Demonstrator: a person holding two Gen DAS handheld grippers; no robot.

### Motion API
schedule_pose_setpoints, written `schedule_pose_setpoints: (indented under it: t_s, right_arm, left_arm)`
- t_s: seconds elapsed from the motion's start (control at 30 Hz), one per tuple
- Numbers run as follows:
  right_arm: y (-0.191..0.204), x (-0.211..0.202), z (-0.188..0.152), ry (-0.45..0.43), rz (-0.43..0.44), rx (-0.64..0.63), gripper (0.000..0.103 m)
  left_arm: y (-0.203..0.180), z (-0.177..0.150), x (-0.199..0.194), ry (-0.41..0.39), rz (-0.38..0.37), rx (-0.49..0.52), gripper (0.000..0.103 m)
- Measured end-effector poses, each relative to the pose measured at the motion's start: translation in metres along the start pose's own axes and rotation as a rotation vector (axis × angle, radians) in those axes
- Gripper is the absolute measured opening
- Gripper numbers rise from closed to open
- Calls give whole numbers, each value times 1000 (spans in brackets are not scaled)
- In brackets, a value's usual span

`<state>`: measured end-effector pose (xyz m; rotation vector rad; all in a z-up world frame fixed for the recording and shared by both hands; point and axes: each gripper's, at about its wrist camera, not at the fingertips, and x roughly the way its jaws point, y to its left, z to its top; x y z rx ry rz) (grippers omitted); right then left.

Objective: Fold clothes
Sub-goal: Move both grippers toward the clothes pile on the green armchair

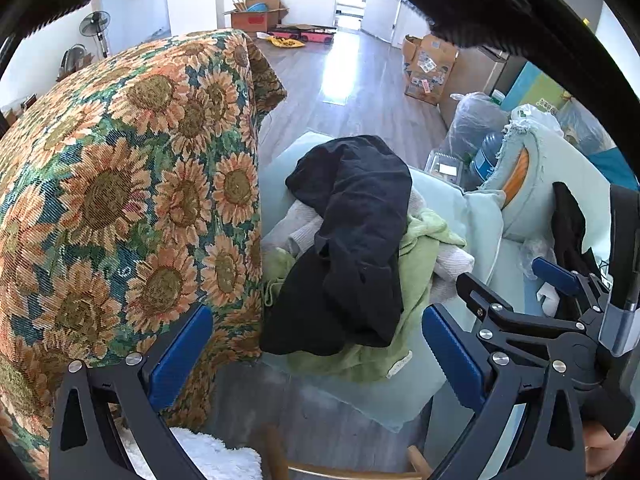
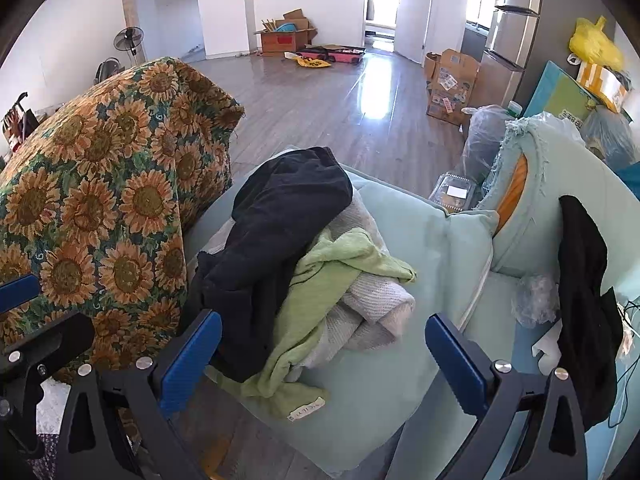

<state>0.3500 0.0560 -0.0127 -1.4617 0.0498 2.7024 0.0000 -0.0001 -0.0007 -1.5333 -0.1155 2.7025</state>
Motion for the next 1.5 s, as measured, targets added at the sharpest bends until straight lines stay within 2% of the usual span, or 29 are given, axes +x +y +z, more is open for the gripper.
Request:
schedule_pose_setpoints:
  t_s: [0.2, 0.6, 0.7, 1.03, 1.17, 1.3, 1.5]
  right_arm:
    - [-2, -2, 2, -2, -4, -17, 103]
    - [-3, -5, 1, -15, 2, 1, 103]
    - [-4, -7, 2, -24, 7, 7, 103]
    - [-8, -3, 0, -22, -6, 16, 103]
    - [-11, -2, 0, -19, -13, 23, 103]
    - [-9, -1, 0, -21, -39, 2, 103]
    - [-7, -1, -1, -22, -33, -6, 103]
  left_arm:
    - [0, -7, 0, 2, -24, -62, 103]
    - [-6, 2, -1, 27, -81, -68, 103]
    - [-10, 1, -7, -23, -81, -52, 103]
    - [-15, 7, -8, -79, -100, -9, 103]
    - [-17, 3, -4, -53, -174, -2, 103]
    - [-18, 2, 0, -52, -131, -3, 103]
    - [-16, 3, 5, -30, -72, 17, 103]
